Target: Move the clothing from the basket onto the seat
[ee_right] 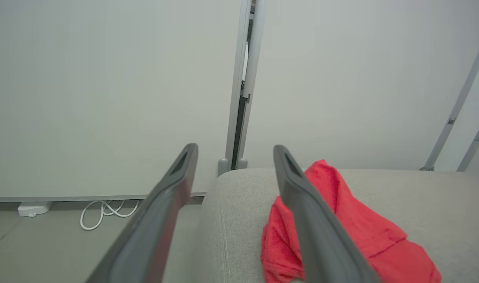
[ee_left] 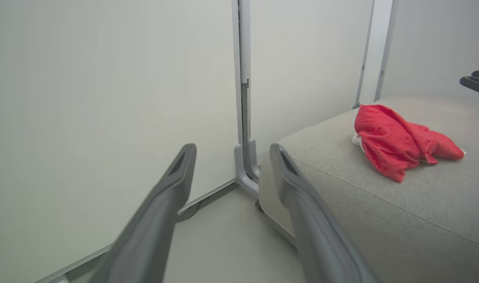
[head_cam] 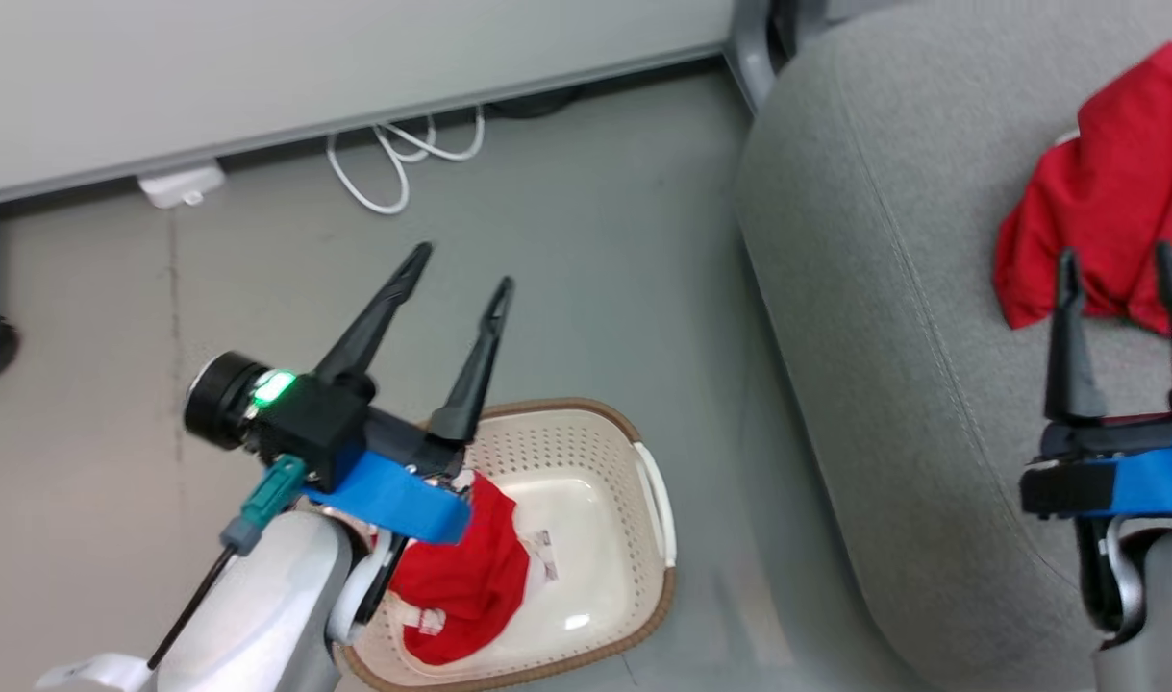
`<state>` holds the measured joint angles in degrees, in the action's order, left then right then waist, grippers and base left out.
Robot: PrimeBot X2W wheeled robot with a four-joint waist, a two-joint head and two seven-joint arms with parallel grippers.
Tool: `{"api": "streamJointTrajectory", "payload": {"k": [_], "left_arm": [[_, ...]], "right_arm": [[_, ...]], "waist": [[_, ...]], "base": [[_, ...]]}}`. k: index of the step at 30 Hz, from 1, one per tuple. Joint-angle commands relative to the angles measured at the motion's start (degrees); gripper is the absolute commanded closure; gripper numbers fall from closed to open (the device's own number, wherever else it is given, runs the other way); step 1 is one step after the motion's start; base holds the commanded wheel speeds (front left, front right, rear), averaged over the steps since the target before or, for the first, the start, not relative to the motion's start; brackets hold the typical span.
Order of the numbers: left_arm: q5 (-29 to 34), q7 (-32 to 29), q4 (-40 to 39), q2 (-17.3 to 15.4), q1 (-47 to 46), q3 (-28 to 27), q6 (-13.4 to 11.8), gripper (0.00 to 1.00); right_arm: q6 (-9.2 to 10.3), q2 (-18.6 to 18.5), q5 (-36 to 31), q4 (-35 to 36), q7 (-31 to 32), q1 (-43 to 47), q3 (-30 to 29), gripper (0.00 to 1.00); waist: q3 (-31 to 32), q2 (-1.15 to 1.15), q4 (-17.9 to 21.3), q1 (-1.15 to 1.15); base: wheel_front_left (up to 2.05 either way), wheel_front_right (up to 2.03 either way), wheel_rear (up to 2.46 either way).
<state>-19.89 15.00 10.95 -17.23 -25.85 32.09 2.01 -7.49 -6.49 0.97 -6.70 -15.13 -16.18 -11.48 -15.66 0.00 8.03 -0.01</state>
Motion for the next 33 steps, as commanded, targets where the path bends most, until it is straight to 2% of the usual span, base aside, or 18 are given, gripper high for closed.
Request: {"api": "streamJointTrajectory", "payload": {"k": [1, 6, 7, 13, 18, 25, 33], "left_arm": [[0.5, 0.3, -0.3, 0.4, 2.1, -2.5, -0.4, 0.0], [1.9, 0.3, -0.7, 1.7, 7.3, -9.5, -0.3, 0.0], [1.9, 0.3, -0.7, 1.7, 7.3, -9.5, -0.3, 0.0], [4.1, 0.2, -2.1, 3.9, 13.4, -17.9, 0.5, 0.0], [6.2, 0.2, -2.8, 6.1, 18.5, -23.3, 1.7, 0.0], [9.1, 0.2, -2.6, 8.5, 24.3, -27.3, 3.5, 0.0], [10.8, 0.2, -2.5, 11.2, 26.7, -30.6, 4.7, 0.0]], "right_arm": [[-0.01, 0.3, -0.3, 0.9, 0.0, 1.5, 1.9, 0.0], [-0.01, 0.9, 0.1, 2.2, 0.0, 3.3, 5.7, 0.0], [-0.01, 0.9, 0.1, 2.2, 0.0, 3.3, 5.7, 0.0], [-0.01, 1.7, 0.9, 1.3, 0.0, 5.1, 8.9, 0.0], [-0.01, 2.4, 1.2, 1.3, 0.0, 7.8, 9.2, 0.0], [-0.01, 3.2, 1.7, 0.7, 0.0, 12.0, 8.9, 0.0], [-0.01, 3.6, 2.7, -0.3, 0.0, 15.8, 8.1, 0.0]], "waist": [[3.3, 0.0, -3.5, 0.01], [6.0, 0.0, -6.8, 0.01], [6.0, 0.0, -6.8, 0.01], [8.9, 0.0, -9.5, 0.01], [11.0, 0.0, -11.3, 0.01], [13.8, 0.0, -12.8, 0.01], [15.0, 0.0, -13.7, 0.01]], "base": [[0.0, 0.0, 0.0], [0.0, 0.0, 0.0], [0.0, 0.0, 0.0], [0.0, 0.0, 0.0], [0.0, 0.0, 0.0], [0.0, 0.0, 0.0], [0.0, 0.0, 0.0]]}}
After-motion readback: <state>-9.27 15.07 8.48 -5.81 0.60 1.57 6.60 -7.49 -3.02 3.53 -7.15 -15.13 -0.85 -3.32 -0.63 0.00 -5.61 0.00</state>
